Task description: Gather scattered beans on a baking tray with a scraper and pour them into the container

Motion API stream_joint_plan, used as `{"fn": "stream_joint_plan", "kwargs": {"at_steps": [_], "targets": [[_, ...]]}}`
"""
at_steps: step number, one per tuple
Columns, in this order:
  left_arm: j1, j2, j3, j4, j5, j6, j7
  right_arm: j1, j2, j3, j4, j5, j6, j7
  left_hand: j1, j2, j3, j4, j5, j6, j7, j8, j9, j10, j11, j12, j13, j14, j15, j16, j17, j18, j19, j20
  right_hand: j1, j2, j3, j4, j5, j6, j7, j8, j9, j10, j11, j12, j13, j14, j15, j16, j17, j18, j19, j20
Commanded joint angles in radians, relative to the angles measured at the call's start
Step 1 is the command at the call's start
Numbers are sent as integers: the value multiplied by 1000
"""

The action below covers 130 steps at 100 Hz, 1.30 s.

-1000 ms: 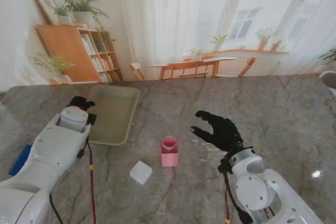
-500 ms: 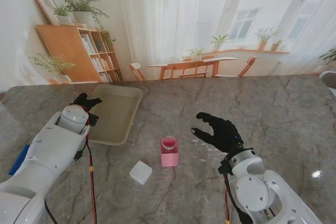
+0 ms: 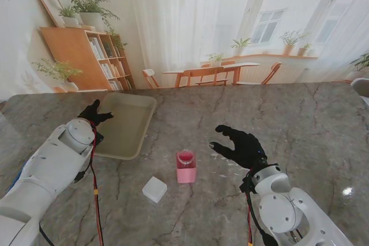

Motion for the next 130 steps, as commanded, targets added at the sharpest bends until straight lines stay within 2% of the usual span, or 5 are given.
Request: {"fn": "stream_joint_plan", "kwargs": {"at_steps": [1,49,82,106,130], "targets": [[3,18,10,-19,12,2,-13,-3,2,-3,6,1,0,13,-32,54,-16,-73,-39,23,-24,-10,-30,5,-21,-16,-48,-26,-22,-33,2,7,-37,-48,-4,14,4,28,15,-18,4,8,-4,-10,10,12,-21,-24,-3,-1,-10,-21,-2,17],[39,108,37,-146,249,-19,-136,-6,2,-4,12,7,1,15,-45,88,-15,-69,-38,112,-24,-10,-35,89,-21,-17,-57,4,-30,-129,0,46,-66,-290,-3,13,4,28,16,-17,5,8,-3,-10,10,12,-20,-23,-3,-1,-11,-21,-3,17],[262,156,-177,-554,427,-206,-191,-15,2,3,8,0,-11,7,-12,95,-19,-73,-38,110,-24,-10,-34,78,-21,-17,-57,4,-30,-129,8,11,-55,-290,-4,9,4,28,17,-19,4,8,-3,-11,10,11,-19,-24,-4,-2,-9,-20,-3,16],[462,155,-283,-848,465,-320,-174,-36,0,23,2,11,-34,-2,-6,113,-28,-81,-45,143,62,368,7,65,46,251,-26,-12,46,123,-2,-39,103,124,-9,-5,3,27,13,-18,3,7,-5,-11,8,11,-21,-27,-7,-3,-13,-30,-13,12],[663,141,-313,-1052,462,-365,-104,-34,0,36,29,37,-113,-3,-19,116,-30,-84,106,145,135,531,272,33,102,305,193,-27,153,165,104,-33,431,205,-58,-43,22,23,-5,-2,-5,6,-16,-16,7,11,-31,-36,-16,-7,-7,-73,-71,-40]]}}
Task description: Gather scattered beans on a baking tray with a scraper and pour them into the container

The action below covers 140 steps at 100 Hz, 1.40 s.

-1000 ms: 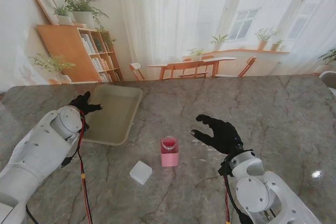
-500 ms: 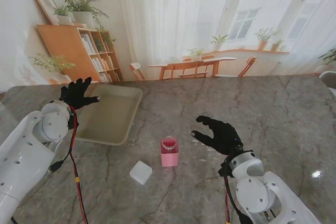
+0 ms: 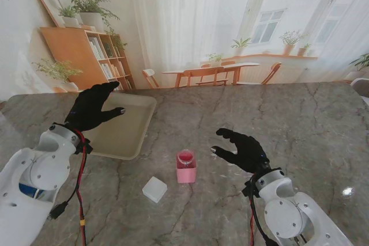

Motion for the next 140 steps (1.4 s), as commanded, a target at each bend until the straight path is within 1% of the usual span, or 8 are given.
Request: {"fn": "stream_joint_plan", "kwargs": {"at_steps": [1,42,67,77,85,92,118,140], "targets": [[57,-14,15,-28,-1,-10,10,0,1,2,17,8,-20,12,12,51,-20,-84,25,7,3,7,36,-26,3,17,31,-15,13,14,9,-7,79,27,-36,-15,20,23,-15,-1,-9,5,-15,-16,7,11,-31,-31,-12,-7,-8,-41,-23,-26],[227,-37,115,-90,74,32,206,1,28,36,95,20,-242,120,9,46,-20,-85,84,2,16,18,132,-30,23,40,113,-8,31,40,41,33,190,46,-189,-87,91,-9,-150,69,-65,6,-153,-20,-31,-8,-123,-32,-81,-44,-69,-60,-114,-106],[203,-52,177,-50,37,72,272,57,51,10,183,13,-366,194,13,47,-20,-85,86,7,15,19,133,-31,20,43,112,-9,26,43,38,28,193,43,-218,-84,102,-24,-346,201,-164,27,-361,52,-69,-31,-279,-4,-127,-96,-161,-73,-190,-159],[193,-58,186,-38,23,85,294,101,56,-18,231,-21,-403,189,13,50,-20,-85,85,10,14,18,132,-32,20,44,113,-10,27,45,39,24,194,42,-220,-70,91,-22,-310,254,-281,-137,-448,91,-77,-41,-361,15,-131,-129,-209,-73,-194,-199],[195,-59,185,-35,19,89,299,138,56,-49,273,-30,-420,178,14,51,-20,-85,83,14,13,18,132,-32,20,44,114,-10,28,47,40,21,196,42,-211,-74,86,-23,-283,282,-296,-450,-499,107,-84,-55,-407,22,-126,-154,-244,-73,-175,-237],[201,-60,181,-37,20,94,307,172,55,-80,310,-36,-429,161,14,51,-20,-85,83,18,12,18,131,-31,20,44,113,-7,28,47,40,21,197,42,-211,-69,84,-22,-274,304,-290,-631,-529,119,-86,-60,-427,27,-129,-161,-260,-70,-171,-252],[221,-65,162,-42,27,104,339,295,39,-199,449,-68,-441,40,20,56,-19,-85,87,30,13,17,139,-34,24,48,123,-13,35,52,47,8,213,44,-216,-71,84,-21,-265,351,-320,-684,-565,146,-88,-61,-466,43,-107,-158,-298,-57,-136,-250],[226,-67,152,-39,31,107,352,376,27,-283,553,-25,-509,18,29,56,-19,-86,93,45,15,16,146,-38,27,51,131,-18,40,56,51,-1,228,45,-257,-59,75,-28,-262,344,-323,-687,-557,135,-77,-54,-461,32,-91,-156,-300,-61,-116,-249]]}}
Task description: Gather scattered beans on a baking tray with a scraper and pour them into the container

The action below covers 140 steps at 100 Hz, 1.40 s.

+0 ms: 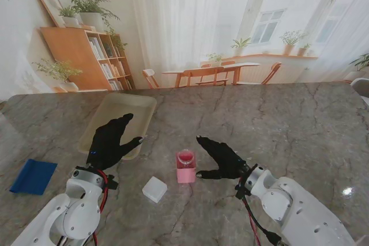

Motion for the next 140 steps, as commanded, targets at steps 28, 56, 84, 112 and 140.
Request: {"fn": "stream_joint_plan", "kwargs": {"at_steps": [28,56,84,112,140], "targets": [[9,-5,-4,0,7,9,13,79,-29,-84,92,14,-57,-30,46,57,-19,-88,21,28,4,5,28,-35,5,24,24,-25,17,11,3,-35,35,21,-72,14,-11,-35,16,27,-2,0,-11,-7,13,8,5,-9,21,-10,-13,-22,30,-20],[11,-5,-5,-1,13,9,18,147,-52,-165,177,50,-114,-64,60,61,-20,-90,26,31,6,4,35,-42,8,27,33,-33,20,13,8,-43,49,18,-70,-30,46,-36,-8,12,57,216,68,-34,71,83,107,-38,120,62,56,-13,90,22],[13,-5,-7,-2,15,11,21,187,-66,-219,230,61,-138,-84,73,66,-21,-92,30,34,7,1,44,-47,11,30,41,-36,24,15,15,-48,62,16,17,-90,86,-6,-68,-15,148,774,152,-94,216,237,201,-74,338,193,122,6,158,92],[18,-6,-12,-3,21,14,28,202,-89,-245,271,102,-136,-111,81,71,-22,-92,31,32,9,0,47,-47,12,31,46,-39,27,16,17,-54,71,13,89,-157,157,16,18,-131,387,989,302,-233,469,324,311,-136,459,223,201,-2,219,104],[26,-6,-20,-6,28,17,35,210,-125,-259,322,183,-140,-135,84,73,-24,-93,32,32,10,0,48,-49,13,33,49,-41,29,17,18,-59,77,12,176,-196,156,26,264,-393,584,1054,569,-420,587,301,471,-239,498,214,275,-24,264,107]]}}
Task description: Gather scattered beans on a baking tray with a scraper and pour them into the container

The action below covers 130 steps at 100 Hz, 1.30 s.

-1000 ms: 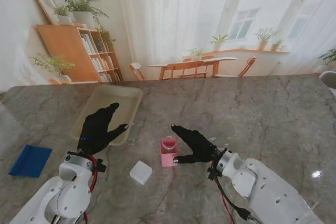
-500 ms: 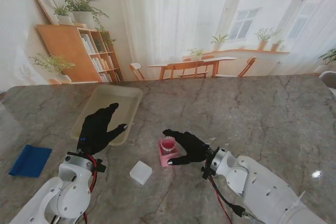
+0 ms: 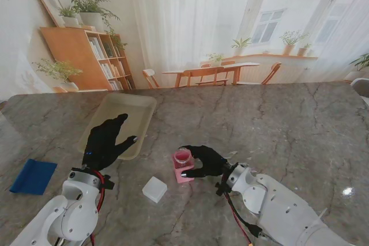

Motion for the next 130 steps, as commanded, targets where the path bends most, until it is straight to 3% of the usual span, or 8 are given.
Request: {"fn": "stream_joint_plan", "kwargs": {"at_steps": [1,25,34,43,67,78,101,130], "targets": [[10,-4,0,-5,3,4,6,-2,-14,-3,10,8,-5,7,36,63,-20,-93,9,17,0,0,7,-26,2,23,27,-29,14,6,2,-43,23,12,51,15,26,36,50,-95,52,35,80,-115,65,0,39,-56,21,7,11,-27,29,21],[18,-5,-8,-8,9,7,17,8,-44,-13,54,3,-7,-77,41,64,-20,-93,6,16,-1,0,9,-26,3,24,29,-31,15,7,3,-47,26,11,129,-16,27,41,123,-307,359,-48,251,-261,151,3,195,-167,59,9,85,-49,72,39],[19,-5,-10,-8,10,7,19,10,-54,-16,67,7,-2,-103,42,65,-20,-93,6,15,0,0,9,-29,3,25,30,-30,16,8,2,-48,27,11,192,-74,34,-10,122,-380,519,-216,305,-294,163,51,238,-191,80,15,109,-58,85,45],[19,-5,-11,-8,11,5,20,10,-64,-16,77,-2,2,-143,41,65,-21,-93,6,14,0,0,9,-29,3,25,29,-33,16,8,3,-50,28,10,263,-116,38,-28,131,-434,613,-289,353,-312,179,62,276,-210,101,20,143,-64,102,50],[21,-4,-13,-8,20,0,23,-27,-56,18,19,-62,47,-219,43,65,-20,-92,6,16,0,0,7,-28,3,25,29,-32,16,9,2,-55,26,8,360,-100,-20,19,161,-448,709,-396,386,-282,198,64,298,-194,141,28,179,-46,127,58],[22,-4,-14,-8,23,-5,26,-56,-42,47,-33,-90,83,-231,41,64,-21,-92,8,16,1,0,9,-30,4,26,31,-32,17,10,3,-55,27,8,237,-200,358,-85,167,-429,723,-410,389,-258,197,70,291,-176,163,26,177,-29,137,63],[35,3,-8,-32,47,-41,15,-133,3,135,-171,-194,189,-251,39,49,-22,-92,40,20,13,4,18,-23,5,26,41,-20,23,14,10,-47,32,11,261,-210,391,-97,173,-375,727,-411,378,-206,217,70,280,-136,195,34,168,11,160,76],[38,49,-5,-94,104,-129,-243,-227,38,256,-301,-283,297,-248,-8,26,-24,-92,75,26,29,19,66,-7,24,49,74,7,48,44,28,-21,77,48,290,-215,381,-87,179,-335,725,-405,372,-171,234,63,267,-108,224,36,153,37,179,90]]}}
